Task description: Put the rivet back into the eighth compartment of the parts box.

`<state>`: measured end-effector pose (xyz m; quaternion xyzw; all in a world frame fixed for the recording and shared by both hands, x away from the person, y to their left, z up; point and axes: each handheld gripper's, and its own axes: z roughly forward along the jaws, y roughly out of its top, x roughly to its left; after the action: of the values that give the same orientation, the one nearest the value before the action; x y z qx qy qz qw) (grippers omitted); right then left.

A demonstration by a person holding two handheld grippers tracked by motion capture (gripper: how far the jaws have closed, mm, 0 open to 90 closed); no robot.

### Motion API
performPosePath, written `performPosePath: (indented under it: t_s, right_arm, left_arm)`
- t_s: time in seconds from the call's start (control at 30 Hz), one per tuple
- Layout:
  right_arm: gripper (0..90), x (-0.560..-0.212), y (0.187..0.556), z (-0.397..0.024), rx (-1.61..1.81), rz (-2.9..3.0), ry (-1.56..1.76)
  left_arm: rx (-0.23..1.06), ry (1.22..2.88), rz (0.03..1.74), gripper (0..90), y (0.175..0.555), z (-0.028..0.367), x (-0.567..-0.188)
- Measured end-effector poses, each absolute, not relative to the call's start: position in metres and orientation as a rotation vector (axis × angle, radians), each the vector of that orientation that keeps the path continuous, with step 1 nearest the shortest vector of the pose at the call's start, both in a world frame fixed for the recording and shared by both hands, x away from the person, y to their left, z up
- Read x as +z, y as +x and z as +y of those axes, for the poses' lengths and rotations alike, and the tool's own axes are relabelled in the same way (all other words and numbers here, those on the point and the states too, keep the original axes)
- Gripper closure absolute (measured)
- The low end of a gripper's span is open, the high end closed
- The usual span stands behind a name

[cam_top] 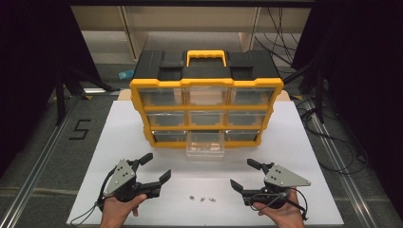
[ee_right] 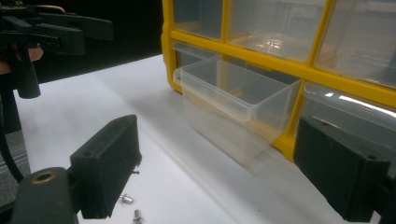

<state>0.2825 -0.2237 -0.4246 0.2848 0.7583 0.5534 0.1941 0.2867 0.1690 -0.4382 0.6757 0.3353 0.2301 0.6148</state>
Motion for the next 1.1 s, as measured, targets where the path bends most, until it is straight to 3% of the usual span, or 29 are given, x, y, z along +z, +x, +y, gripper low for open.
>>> performPosePath:
  t_s: [0.87, 1.1]
  right_arm:
    - [16.6, -0.406, 0.294, -0.199, 1.345, 2.393, 0.568]
    - [22.5, -0.402, 0.304, -0.18, 1.185, 2.564, 0.477]
  left_arm:
    - [0.534, 1.565, 0.771, 15.9, 0.287, 0.169, -0.439]
    - [0.534, 1.563, 0.77, 15.9, 0.287, 0.169, -0.439]
